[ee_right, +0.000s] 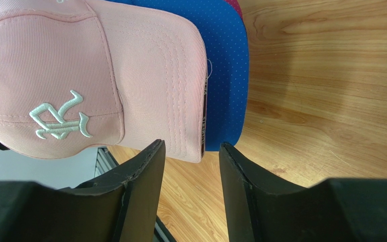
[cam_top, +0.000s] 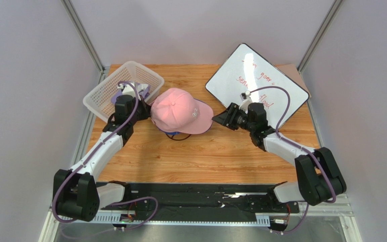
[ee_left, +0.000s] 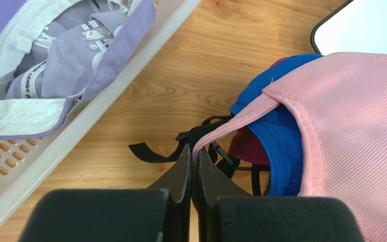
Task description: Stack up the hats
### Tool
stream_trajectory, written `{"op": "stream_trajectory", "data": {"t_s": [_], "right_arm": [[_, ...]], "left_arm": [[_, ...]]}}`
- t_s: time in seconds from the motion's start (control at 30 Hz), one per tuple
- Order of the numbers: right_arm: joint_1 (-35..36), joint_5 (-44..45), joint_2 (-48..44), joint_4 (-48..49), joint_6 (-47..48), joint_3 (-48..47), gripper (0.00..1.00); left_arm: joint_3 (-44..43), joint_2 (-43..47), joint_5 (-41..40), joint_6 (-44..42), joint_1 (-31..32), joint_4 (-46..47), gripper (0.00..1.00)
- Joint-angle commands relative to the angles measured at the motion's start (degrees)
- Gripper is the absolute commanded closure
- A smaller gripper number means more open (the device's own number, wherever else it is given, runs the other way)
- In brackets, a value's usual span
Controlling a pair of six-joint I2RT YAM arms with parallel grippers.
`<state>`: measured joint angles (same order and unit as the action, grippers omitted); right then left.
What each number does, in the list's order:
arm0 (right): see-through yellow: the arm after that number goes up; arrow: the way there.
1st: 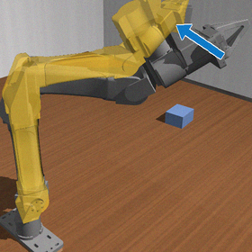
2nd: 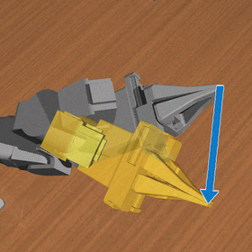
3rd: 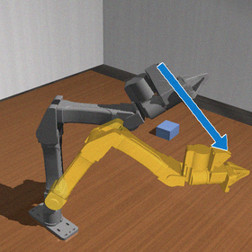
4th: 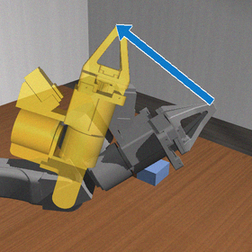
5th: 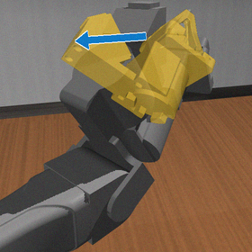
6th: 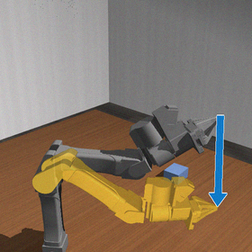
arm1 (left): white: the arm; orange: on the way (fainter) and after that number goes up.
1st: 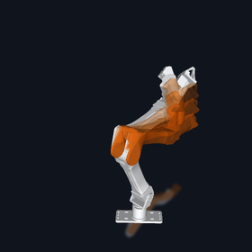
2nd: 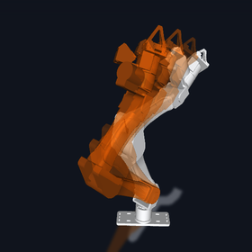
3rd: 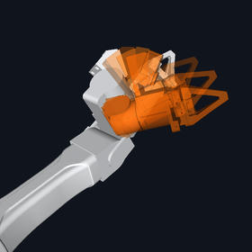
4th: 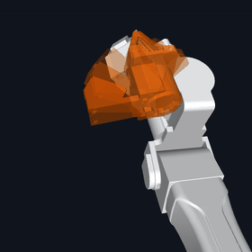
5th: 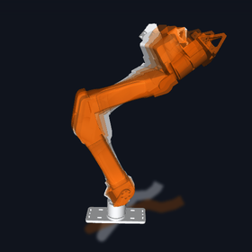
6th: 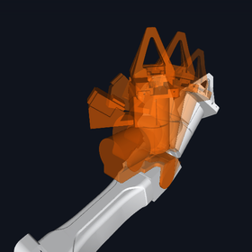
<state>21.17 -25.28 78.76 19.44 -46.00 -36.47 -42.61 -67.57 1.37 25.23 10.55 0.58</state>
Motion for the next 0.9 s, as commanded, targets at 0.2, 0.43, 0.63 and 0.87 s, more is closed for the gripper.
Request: {"op": "stream_trajectory", "data": {"t_s": [0.2,0.43,0.63,0.87], "right_arm": [[-0.6,-3.4,5.2,10.1,-0.1,-2.5,0.48],[-0.8,-7.2,9.3,17.6,-0.8,-3.1,0.52],[-1.5,-10.4,12.9,24.9,-4.4,-2.8,0.72],[-3.4,-8.5,16.9,24.4,-7.3,-3.0,1.00]], "left_arm": [[-1.7,-1.9,0.3,-0.8,-0.6,1.8,1.00],[-1.7,-2.0,0.7,-1.0,-0.6,1.9,1.00],[-1.9,-2.0,0.7,-1.2,-0.6,2.1,1.00],[-2.7,-3.5,-0.2,-2.1,-0.6,1.0,1.00]]}}
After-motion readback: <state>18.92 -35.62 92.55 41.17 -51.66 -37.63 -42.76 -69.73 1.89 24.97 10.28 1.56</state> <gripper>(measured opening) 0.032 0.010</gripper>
